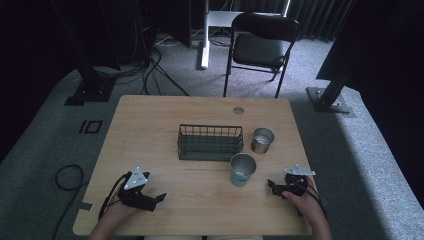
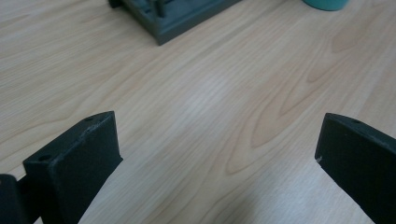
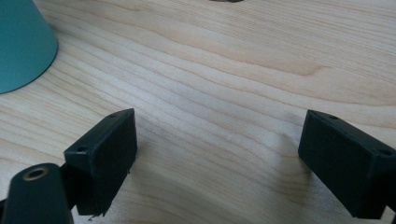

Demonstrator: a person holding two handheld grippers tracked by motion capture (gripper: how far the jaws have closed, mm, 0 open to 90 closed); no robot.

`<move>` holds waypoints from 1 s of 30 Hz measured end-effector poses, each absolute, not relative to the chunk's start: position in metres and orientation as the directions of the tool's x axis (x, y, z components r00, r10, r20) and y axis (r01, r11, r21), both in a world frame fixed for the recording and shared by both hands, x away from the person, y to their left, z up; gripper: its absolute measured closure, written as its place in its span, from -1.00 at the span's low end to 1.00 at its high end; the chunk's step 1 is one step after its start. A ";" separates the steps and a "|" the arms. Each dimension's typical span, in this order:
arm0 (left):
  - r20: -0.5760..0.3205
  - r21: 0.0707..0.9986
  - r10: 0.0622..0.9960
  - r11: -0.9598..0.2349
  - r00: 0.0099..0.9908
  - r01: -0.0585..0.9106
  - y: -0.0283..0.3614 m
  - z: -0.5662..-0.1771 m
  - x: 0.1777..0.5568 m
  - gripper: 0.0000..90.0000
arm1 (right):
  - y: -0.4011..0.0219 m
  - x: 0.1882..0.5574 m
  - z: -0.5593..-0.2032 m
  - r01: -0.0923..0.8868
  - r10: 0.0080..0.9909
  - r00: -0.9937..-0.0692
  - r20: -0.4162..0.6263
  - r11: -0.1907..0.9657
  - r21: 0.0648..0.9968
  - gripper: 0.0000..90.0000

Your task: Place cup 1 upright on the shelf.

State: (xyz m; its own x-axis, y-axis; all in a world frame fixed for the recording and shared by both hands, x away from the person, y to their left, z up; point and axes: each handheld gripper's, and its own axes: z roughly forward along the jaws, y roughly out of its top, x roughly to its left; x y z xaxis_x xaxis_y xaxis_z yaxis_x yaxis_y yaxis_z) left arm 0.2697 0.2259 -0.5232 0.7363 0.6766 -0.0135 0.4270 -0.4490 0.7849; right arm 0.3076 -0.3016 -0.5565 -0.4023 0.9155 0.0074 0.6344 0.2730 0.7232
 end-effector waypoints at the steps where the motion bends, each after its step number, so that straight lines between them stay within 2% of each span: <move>1: -0.011 0.784 0.672 -0.454 0.741 0.423 0.224 -0.523 0.270 -0.99 | -0.302 0.308 -0.557 0.634 0.915 -0.402 0.007 0.273 0.723 -0.75; 30: -0.010 0.790 0.529 -0.516 0.849 0.331 0.150 -0.517 0.293 -0.99 | -0.302 0.308 -0.557 0.634 0.915 -0.402 0.007 0.273 0.723 -0.75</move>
